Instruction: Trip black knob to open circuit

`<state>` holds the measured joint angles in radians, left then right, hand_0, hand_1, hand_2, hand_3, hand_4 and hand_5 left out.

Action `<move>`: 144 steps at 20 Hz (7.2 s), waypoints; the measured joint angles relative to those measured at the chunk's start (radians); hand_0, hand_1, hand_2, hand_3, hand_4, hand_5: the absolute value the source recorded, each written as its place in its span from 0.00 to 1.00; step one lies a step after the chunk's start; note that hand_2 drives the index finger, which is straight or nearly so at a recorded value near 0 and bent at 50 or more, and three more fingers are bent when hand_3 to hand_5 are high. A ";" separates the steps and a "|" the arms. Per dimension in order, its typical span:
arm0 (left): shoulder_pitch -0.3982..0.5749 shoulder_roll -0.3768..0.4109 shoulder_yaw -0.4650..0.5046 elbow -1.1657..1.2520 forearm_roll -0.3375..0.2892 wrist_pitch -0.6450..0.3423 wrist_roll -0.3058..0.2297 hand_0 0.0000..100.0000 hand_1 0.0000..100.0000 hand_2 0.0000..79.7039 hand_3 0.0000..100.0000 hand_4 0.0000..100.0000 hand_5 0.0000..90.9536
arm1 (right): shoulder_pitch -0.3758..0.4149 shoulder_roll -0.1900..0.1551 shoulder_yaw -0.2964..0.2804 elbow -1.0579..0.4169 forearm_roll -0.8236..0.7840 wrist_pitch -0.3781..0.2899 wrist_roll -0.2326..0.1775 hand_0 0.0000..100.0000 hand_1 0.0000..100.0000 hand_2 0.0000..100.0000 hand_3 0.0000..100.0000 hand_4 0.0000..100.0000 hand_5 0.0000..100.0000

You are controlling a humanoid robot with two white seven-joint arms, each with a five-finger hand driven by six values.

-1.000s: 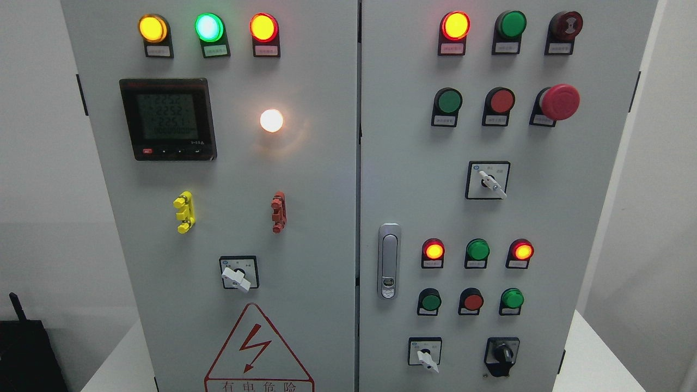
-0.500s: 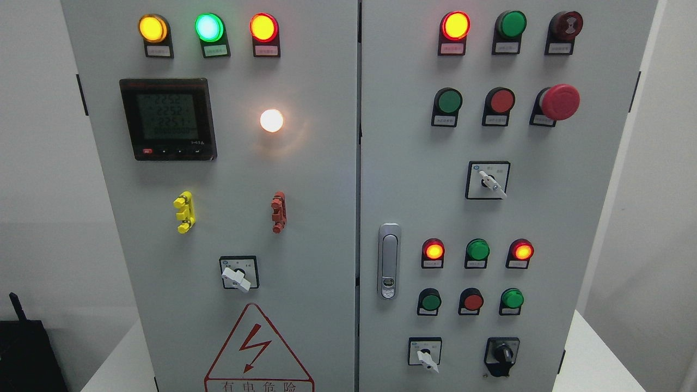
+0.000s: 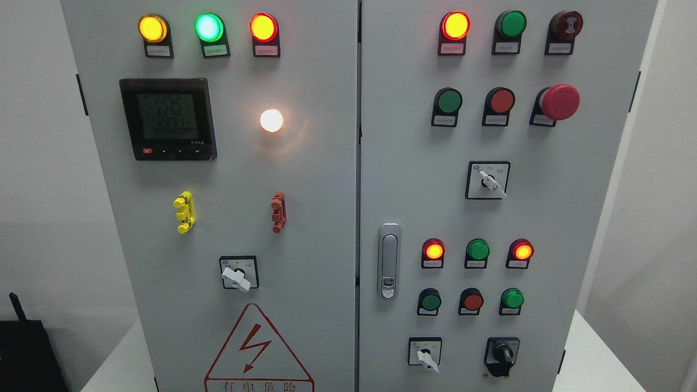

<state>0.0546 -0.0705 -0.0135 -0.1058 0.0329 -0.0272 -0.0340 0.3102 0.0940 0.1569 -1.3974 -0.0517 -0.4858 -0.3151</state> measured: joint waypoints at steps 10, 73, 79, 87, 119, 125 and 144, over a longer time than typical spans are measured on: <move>0.000 0.000 0.000 0.000 0.000 0.000 0.000 0.12 0.39 0.00 0.00 0.00 0.00 | 0.000 0.000 -0.001 -0.146 -0.014 0.074 -0.004 0.00 0.10 0.05 1.00 1.00 1.00; 0.000 0.000 0.000 0.000 0.000 0.000 0.000 0.12 0.39 0.00 0.00 0.00 0.00 | -0.242 -0.031 -0.036 -0.387 -0.091 0.381 0.062 0.00 0.04 0.00 1.00 1.00 1.00; 0.000 0.000 0.000 0.000 0.000 0.000 0.000 0.12 0.39 0.00 0.00 0.00 0.00 | -0.246 -0.031 -0.036 -0.387 -0.092 0.381 0.062 0.00 0.04 0.00 1.00 1.00 1.00; 0.000 0.000 0.000 0.000 0.000 0.000 0.000 0.12 0.39 0.00 0.00 0.00 0.00 | -0.246 -0.031 -0.034 -0.387 -0.092 0.381 0.062 0.00 0.05 0.00 1.00 1.00 1.00; 0.000 0.000 0.000 0.000 0.000 0.000 0.000 0.12 0.39 0.00 0.00 0.00 0.00 | -0.258 -0.031 -0.008 -0.387 -0.092 0.383 0.063 0.00 0.05 0.00 1.00 1.00 1.00; 0.000 0.000 0.000 0.000 0.000 0.000 0.000 0.12 0.39 0.00 0.00 0.00 0.00 | -0.258 -0.031 -0.004 -0.387 -0.092 0.383 0.058 0.00 0.05 0.00 1.00 1.00 1.00; 0.000 0.000 0.000 0.000 0.000 0.000 0.000 0.12 0.39 0.00 0.00 0.00 0.00 | -0.258 -0.029 0.020 -0.387 -0.092 0.383 0.052 0.00 0.04 0.00 1.00 1.00 1.00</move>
<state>0.0546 -0.0705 -0.0135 -0.1057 0.0329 -0.0272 -0.0340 0.0526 0.0651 0.1773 -1.7842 -0.1438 -0.1028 -0.2633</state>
